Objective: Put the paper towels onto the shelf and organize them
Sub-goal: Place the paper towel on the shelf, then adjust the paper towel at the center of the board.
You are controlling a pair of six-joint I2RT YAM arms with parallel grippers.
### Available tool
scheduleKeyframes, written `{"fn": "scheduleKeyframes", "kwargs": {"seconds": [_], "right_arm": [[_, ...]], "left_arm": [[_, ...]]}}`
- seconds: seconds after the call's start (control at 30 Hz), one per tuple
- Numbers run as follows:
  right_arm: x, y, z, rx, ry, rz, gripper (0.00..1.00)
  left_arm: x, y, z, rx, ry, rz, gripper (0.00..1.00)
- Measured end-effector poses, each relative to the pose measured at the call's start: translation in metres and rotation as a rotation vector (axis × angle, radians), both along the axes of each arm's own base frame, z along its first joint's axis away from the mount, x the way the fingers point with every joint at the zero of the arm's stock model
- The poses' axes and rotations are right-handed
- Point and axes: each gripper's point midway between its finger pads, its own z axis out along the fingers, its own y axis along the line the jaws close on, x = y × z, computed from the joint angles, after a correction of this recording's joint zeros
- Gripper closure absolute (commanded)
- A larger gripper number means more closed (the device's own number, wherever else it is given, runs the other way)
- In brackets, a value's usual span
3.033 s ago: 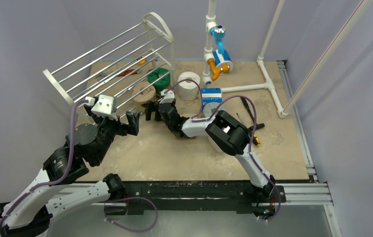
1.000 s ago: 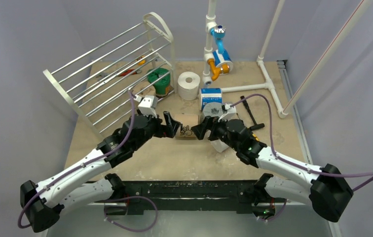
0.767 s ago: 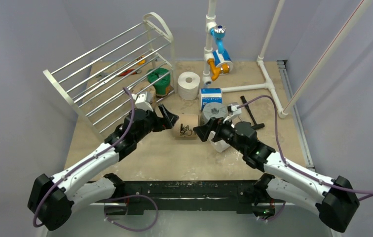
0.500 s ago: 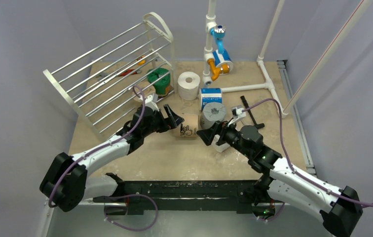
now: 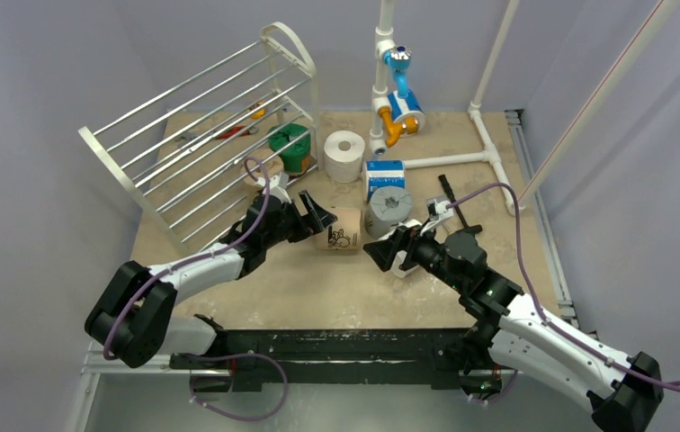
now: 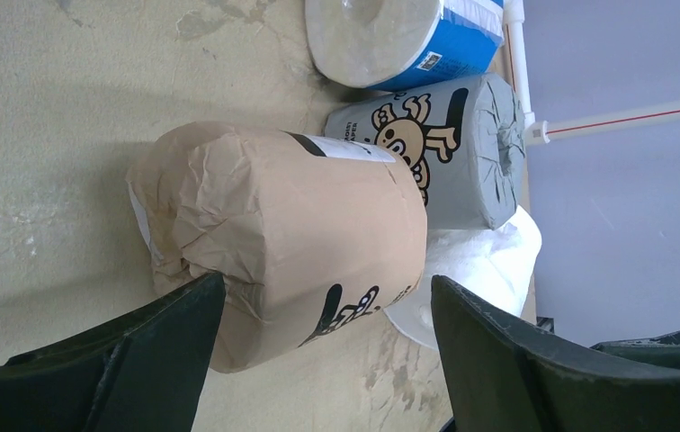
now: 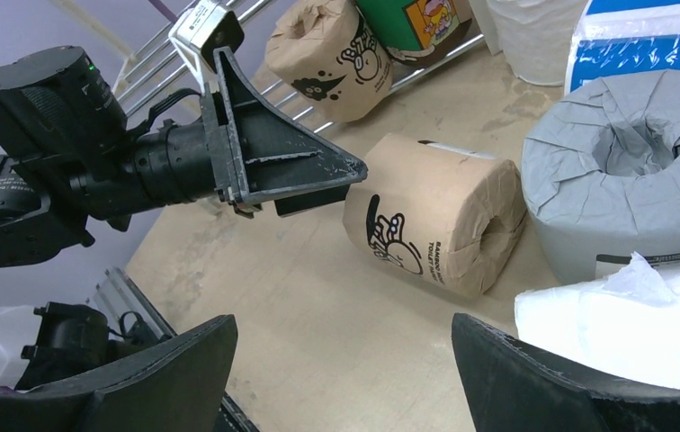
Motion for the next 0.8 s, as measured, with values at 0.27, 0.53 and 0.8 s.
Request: {"fn": "scheduleKeyframes", "kwargs": {"seconds": [0.27,0.53,0.8], "right_arm": [[0.001,0.001,-0.007,-0.018,0.014,0.001,0.09],[0.001,0.001,-0.008,-0.020,0.016,0.001,0.09],[0.003,0.003,-0.014,-0.031,0.027,0.001,0.09]], "left_arm": [[0.000,0.000,-0.001,-0.003,-0.004,0.003,0.11],[-0.011,0.022,0.006,0.039,-0.038,0.057,0.07],[-0.008,0.024,0.009,0.064,-0.065,0.052,0.08]]}}
